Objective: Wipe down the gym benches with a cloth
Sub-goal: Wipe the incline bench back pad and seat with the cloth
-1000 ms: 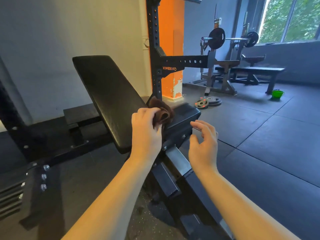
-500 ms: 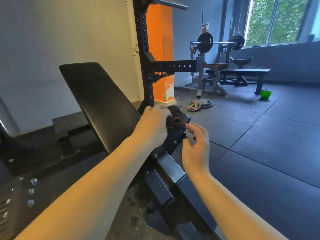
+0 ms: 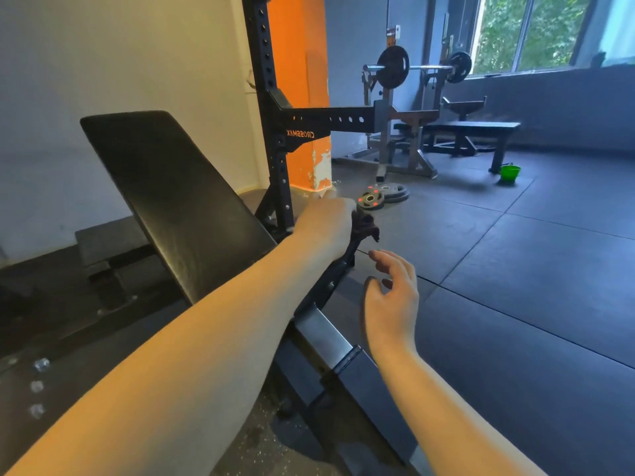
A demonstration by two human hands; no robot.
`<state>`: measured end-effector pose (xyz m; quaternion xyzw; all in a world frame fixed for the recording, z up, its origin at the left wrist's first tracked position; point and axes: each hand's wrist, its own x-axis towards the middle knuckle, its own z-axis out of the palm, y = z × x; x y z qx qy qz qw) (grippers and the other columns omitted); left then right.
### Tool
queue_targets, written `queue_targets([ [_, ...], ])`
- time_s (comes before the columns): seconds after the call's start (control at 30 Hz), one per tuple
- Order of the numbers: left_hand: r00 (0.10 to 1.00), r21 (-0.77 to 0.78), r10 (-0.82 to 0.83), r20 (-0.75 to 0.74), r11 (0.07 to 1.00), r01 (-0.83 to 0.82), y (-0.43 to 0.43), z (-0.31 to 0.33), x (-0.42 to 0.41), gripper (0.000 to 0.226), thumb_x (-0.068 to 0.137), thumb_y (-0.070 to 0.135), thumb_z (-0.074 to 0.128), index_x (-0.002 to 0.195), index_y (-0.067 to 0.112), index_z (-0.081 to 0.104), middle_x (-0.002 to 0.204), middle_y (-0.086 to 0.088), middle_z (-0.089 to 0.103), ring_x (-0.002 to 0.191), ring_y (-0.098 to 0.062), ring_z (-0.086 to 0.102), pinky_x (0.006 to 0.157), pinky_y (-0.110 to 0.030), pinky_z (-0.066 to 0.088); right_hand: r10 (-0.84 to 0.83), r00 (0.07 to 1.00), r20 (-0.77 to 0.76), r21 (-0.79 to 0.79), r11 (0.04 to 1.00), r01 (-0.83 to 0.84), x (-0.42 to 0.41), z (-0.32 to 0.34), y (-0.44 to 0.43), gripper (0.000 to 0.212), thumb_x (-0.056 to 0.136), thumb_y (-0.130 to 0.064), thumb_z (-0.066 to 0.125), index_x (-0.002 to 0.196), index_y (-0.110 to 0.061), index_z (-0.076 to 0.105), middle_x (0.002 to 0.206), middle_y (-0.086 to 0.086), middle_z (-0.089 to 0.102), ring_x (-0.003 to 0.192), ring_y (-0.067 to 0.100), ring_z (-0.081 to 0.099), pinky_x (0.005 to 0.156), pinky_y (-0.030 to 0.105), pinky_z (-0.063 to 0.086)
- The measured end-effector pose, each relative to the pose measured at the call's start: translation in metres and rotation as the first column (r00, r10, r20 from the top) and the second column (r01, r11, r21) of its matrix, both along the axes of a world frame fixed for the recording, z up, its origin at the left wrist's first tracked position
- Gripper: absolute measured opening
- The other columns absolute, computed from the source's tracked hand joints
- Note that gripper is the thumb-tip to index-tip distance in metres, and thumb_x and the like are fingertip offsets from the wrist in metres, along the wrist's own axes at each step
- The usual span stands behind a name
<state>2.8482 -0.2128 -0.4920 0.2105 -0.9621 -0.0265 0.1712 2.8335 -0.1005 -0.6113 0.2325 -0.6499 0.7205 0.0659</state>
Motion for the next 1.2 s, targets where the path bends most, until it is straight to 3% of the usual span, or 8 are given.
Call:
queue_targets([
  [0.23, 0.990, 0.092, -0.020, 0.140, 0.996, 0.007, -0.010, 0.011, 0.038, 0.040, 0.098, 0.006, 0.057, 0.136, 0.019, 0.057, 0.130, -0.010, 0.047, 0.123, -0.033, 0.039, 0.101, -0.045, 0.044, 0.020, 0.984, 0.179, 0.220, 0.974, -0.059, 0.013, 0.032, 0.019, 0.045, 0.094, 0.009, 0.051, 0.118, -0.025, 0.066, 0.125, -0.012, 0.051, 0.120, 0.005, 0.052, 0.097, 0.015, 0.045],
  [0.47, 0.909, 0.211, 0.075, 0.409, 0.962, -0.174, -0.007, 0.043, 0.077, 0.042, 0.099, 0.004, 0.052, 0.135, 0.024, 0.059, 0.124, -0.006, 0.048, 0.122, -0.030, 0.039, 0.093, -0.044, 0.050, 0.027, 0.920, 0.392, 0.407, 0.891, -0.199, 0.045, 0.120, 0.050, 0.043, 0.095, 0.008, 0.051, 0.116, -0.028, 0.064, 0.122, -0.016, 0.048, 0.115, 0.009, 0.052, 0.098, 0.024, 0.050],
  [0.6, 0.805, 0.354, 0.118, 0.582, 0.854, -0.381, 0.008, 0.092, 0.098, 0.038, 0.095, 0.010, 0.059, 0.130, 0.023, 0.066, 0.125, -0.006, 0.062, 0.118, -0.031, 0.055, 0.097, -0.043, 0.053, 0.012, 0.871, 0.490, 0.484, 0.828, -0.283, 0.056, 0.206, 0.075, 0.038, 0.098, 0.005, 0.050, 0.124, -0.021, 0.063, 0.125, -0.010, 0.048, 0.115, 0.008, 0.051, 0.102, 0.022, 0.047],
  [0.7, 0.836, 0.537, 0.129, 0.534, 0.712, -0.453, 0.036, 0.157, 0.120, 0.017, 0.095, 0.020, 0.065, 0.110, 0.018, 0.073, 0.107, -0.006, 0.071, 0.104, -0.032, 0.065, 0.091, -0.040, 0.052, -0.044, 0.807, 0.589, 0.531, 0.774, -0.345, 0.058, 0.280, 0.102, 0.037, 0.099, 0.001, 0.048, 0.128, -0.018, 0.062, 0.123, -0.003, 0.056, 0.113, 0.014, 0.057, 0.101, 0.028, 0.049],
  [0.9, 0.909, 0.827, 0.113, 0.402, 0.380, -0.414, 0.117, 0.299, 0.120, 0.020, 0.098, 0.032, 0.066, 0.113, 0.019, 0.069, 0.109, -0.004, 0.070, 0.103, -0.028, 0.066, 0.090, -0.042, 0.056, -0.064, 0.481, 0.875, 0.351, 0.767, -0.537, 0.050, 0.405, 0.166, 0.029, 0.098, -0.001, 0.055, 0.126, -0.003, 0.063, 0.090, 0.007, 0.065, 0.074, 0.020, 0.061, 0.070, 0.034, 0.056],
  [1.0, 0.949, 0.896, 0.054, 0.310, 0.317, -0.311, 0.164, 0.354, 0.097, 0.016, 0.100, 0.031, 0.063, 0.112, 0.020, 0.065, 0.105, 0.001, 0.070, 0.087, -0.015, 0.065, 0.069, -0.028, 0.057, -0.008, 0.322, 0.947, 0.220, 0.746, -0.628, 0.038, 0.455, 0.202, 0.024, 0.103, -0.025, 0.059, 0.122, -0.011, 0.064, 0.102, 0.009, 0.069, 0.088, 0.023, 0.066, 0.078, 0.041, 0.059],
  [1.1, 0.971, 0.929, -0.022, 0.240, 0.297, -0.222, 0.209, 0.396, 0.061, 0.020, 0.102, 0.030, 0.061, 0.116, 0.017, 0.066, 0.108, 0.000, 0.071, 0.090, -0.011, 0.065, 0.070, -0.025, 0.057, 0.101, 0.112, 0.989, -0.022, 0.833, -0.553, 0.009, 0.485, 0.244, 0.037, 0.102, -0.042, 0.058, 0.117, -0.009, 0.064, 0.109, 0.017, 0.073, 0.105, 0.036, 0.069, 0.095, 0.051, 0.056],
  [1.2, 0.982, 0.938, -0.077, 0.170, 0.317, -0.137, 0.251, 0.427, 0.013, 0.019, 0.101, 0.033, 0.062, 0.114, 0.020, 0.067, 0.108, 0.004, 0.072, 0.096, -0.012, 0.067, 0.080, -0.034, 0.059, 0.160, 0.189, 0.969, -0.056, 0.885, -0.463, -0.035, 0.506, 0.288, 0.035, 0.102, -0.032, 0.058, 0.128, -0.009, 0.059, 0.109, 0.019, 0.075, 0.104, 0.039, 0.071, 0.100, 0.054, 0.053],
])
